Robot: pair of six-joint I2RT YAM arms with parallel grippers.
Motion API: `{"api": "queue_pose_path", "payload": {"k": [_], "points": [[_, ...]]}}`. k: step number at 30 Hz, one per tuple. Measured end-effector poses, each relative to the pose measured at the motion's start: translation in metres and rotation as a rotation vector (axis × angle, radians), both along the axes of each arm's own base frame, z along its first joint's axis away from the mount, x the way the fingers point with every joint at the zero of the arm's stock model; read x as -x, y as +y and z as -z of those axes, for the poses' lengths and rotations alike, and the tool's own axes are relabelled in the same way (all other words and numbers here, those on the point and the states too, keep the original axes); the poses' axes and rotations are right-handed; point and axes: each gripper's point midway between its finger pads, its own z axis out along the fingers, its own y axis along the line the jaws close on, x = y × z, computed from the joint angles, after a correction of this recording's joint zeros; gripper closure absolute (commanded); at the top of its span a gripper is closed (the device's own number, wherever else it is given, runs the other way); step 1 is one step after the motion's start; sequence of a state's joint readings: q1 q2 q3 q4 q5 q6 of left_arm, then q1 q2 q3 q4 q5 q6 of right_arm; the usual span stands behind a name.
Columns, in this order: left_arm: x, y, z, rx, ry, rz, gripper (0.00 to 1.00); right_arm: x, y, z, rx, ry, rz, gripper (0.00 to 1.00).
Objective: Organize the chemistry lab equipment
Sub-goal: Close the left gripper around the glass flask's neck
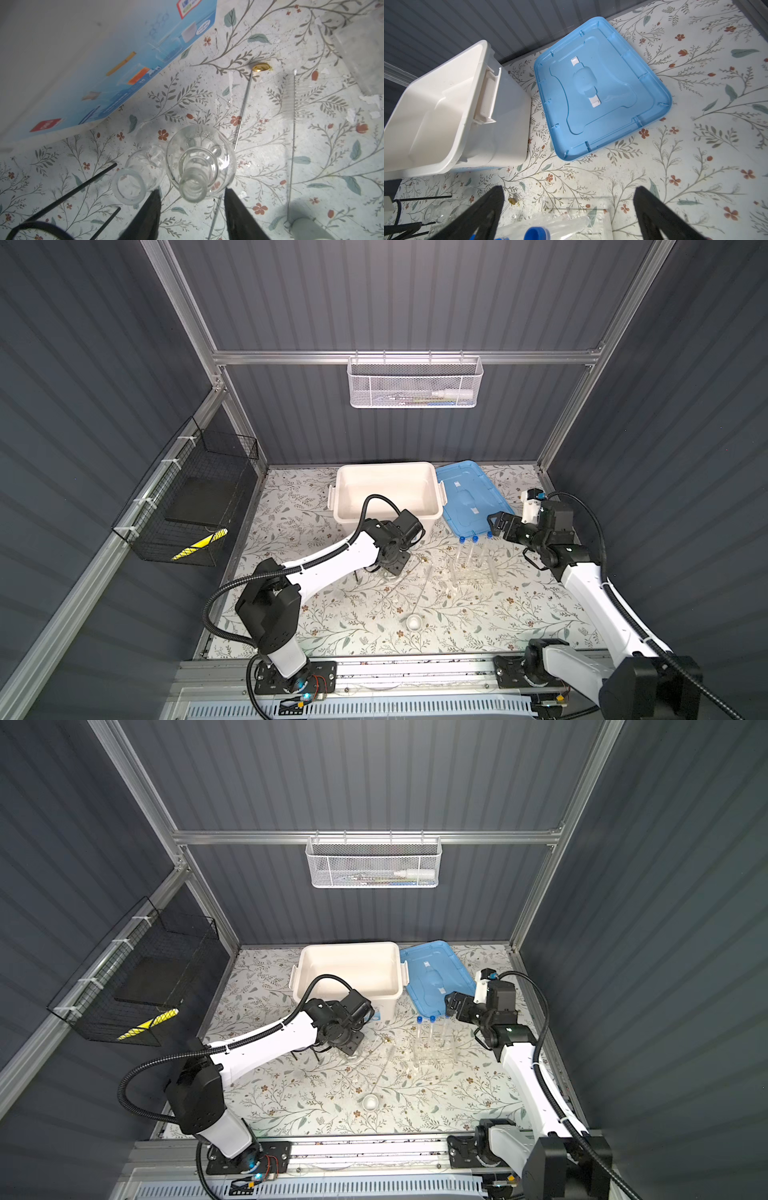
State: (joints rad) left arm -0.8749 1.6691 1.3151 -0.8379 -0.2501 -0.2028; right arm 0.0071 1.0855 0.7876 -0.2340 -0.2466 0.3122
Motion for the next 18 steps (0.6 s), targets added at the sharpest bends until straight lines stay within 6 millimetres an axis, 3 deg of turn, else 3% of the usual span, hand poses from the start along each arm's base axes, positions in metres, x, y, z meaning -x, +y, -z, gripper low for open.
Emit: {"api": "queue_pose_path", "payload": {"k": [18], "points": [[-0.002, 0.006, 0.025, 0.000, 0.054, -0.022, 0.69, 0.003, 0.000, 0.004, 0.000, 0.023, 0.000, 0.01]]}}
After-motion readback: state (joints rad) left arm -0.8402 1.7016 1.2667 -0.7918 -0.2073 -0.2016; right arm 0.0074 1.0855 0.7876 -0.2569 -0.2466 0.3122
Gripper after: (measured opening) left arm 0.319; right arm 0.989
